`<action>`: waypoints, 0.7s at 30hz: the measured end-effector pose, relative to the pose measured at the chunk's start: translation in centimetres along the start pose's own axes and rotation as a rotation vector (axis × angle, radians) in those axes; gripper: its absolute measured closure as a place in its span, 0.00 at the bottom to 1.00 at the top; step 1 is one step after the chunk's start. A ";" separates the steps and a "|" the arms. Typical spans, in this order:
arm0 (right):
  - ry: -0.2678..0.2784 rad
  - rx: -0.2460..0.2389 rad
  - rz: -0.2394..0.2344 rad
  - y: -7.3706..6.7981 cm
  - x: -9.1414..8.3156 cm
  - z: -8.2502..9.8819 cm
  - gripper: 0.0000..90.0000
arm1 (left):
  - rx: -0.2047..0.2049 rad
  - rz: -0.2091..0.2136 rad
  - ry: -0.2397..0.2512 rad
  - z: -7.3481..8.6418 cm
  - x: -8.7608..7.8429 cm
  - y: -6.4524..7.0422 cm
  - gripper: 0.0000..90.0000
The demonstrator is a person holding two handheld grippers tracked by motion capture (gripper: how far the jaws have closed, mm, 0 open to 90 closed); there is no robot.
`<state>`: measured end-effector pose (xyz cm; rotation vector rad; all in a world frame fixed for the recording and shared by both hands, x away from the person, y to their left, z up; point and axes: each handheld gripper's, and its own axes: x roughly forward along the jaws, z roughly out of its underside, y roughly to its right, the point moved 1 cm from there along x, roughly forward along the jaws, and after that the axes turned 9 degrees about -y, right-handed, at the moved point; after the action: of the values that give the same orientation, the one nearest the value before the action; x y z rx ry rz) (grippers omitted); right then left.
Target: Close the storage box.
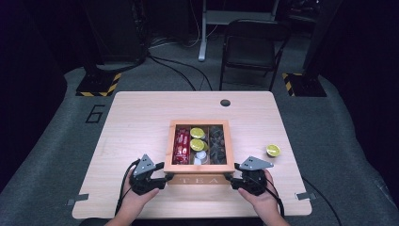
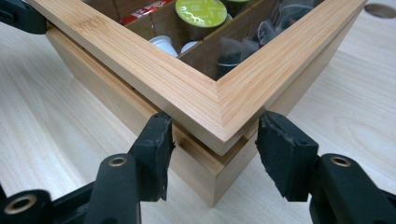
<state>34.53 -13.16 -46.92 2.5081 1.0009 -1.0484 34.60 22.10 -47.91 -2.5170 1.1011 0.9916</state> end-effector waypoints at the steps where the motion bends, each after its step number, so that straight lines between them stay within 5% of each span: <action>1: -0.014 0.003 -0.001 0.0 0.2 0.0 0.49 | 0.009 0.010 -0.014 0.0 0.1 0.2 0.46; 8: -0.066 -0.001 0.002 -0.2 0.6 0.2 0.41 | 0.004 -0.001 -0.040 0.2 0.6 0.4 0.34; 11: -0.018 -0.005 0.008 -0.2 -0.1 0.0 0.38 | -0.002 0.006 -0.031 0.2 0.3 0.3 0.32; 21: 0.009 -0.001 0.012 0.2 -0.8 0.4 0.35 | -0.042 0.018 0.005 0.7 -1.0 -0.3 0.32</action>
<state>34.01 -13.92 -46.65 2.5170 0.9869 -1.0333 34.01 23.19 -47.79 -2.5481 1.1176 1.0236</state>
